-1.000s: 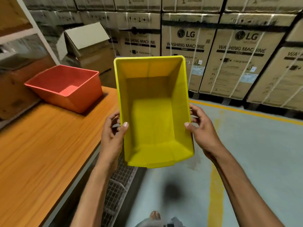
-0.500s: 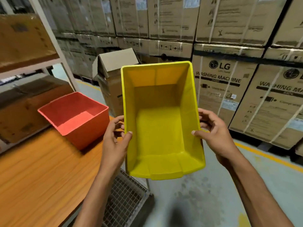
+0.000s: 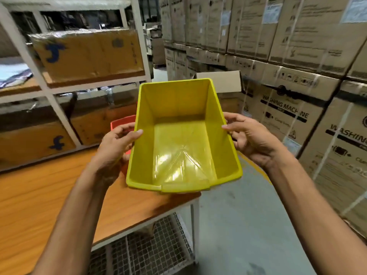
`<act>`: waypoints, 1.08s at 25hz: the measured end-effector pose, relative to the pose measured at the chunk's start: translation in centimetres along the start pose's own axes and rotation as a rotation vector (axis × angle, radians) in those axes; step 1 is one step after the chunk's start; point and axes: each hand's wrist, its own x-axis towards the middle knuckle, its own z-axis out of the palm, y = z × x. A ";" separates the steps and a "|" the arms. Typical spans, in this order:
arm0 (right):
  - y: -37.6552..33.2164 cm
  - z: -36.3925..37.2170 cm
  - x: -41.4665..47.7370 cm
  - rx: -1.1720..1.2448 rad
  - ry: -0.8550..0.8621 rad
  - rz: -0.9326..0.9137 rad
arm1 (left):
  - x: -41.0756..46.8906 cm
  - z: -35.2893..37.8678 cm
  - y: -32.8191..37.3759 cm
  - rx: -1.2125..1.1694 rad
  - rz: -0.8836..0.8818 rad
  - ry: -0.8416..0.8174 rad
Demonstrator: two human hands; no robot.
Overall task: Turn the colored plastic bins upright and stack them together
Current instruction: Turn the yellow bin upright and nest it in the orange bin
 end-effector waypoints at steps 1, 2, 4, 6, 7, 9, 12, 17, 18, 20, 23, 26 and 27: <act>-0.1 0.9 2.0 0.022 -0.044 0.015 | 1.1 -1.1 0.4 -0.022 -0.022 0.018; -0.2 1.7 4.0 0.045 -0.080 0.029 | 2.1 -2.3 0.7 -0.045 -0.047 0.023; -0.1 3.4 7.7 0.072 -0.113 0.062 | 3.7 -4.6 1.6 -0.056 -0.066 0.025; -0.1 5.0 11.3 0.087 -0.167 0.089 | 5.1 -6.2 2.5 -0.100 -0.067 0.040; -0.2 5.8 12.9 0.092 -0.212 0.101 | 5.9 -6.8 3.0 -0.121 -0.077 0.055; -0.3 7.4 16.0 0.105 -0.313 0.108 | 7.4 -7.8 4.1 -0.157 -0.097 0.086; -0.3 9.6 20.4 0.152 -0.381 0.113 | 10.4 -9.3 4.9 -0.192 -0.131 0.110; 1.6 11.5 26.8 0.139 -0.427 0.146 | 13.8 -10.5 4.5 -0.149 -0.108 0.215; 2.1 11.8 27.6 0.142 -0.438 0.155 | 14.3 -10.6 4.3 -0.139 -0.104 0.238; 2.9 12.0 29.1 0.165 -0.445 0.181 | 15.6 -11.0 3.5 -0.107 -0.106 0.287; 3.7 12.4 30.3 0.157 -0.467 0.229 | 17.2 -11.5 2.3 -0.080 -0.122 0.327; 4.6 12.8 31.0 0.194 -0.484 0.293 | 18.4 -12.2 1.0 -0.096 -0.148 0.350; 5.1 12.8 31.2 0.199 -0.470 0.304 | 18.6 -12.4 0.6 -0.105 -0.167 0.350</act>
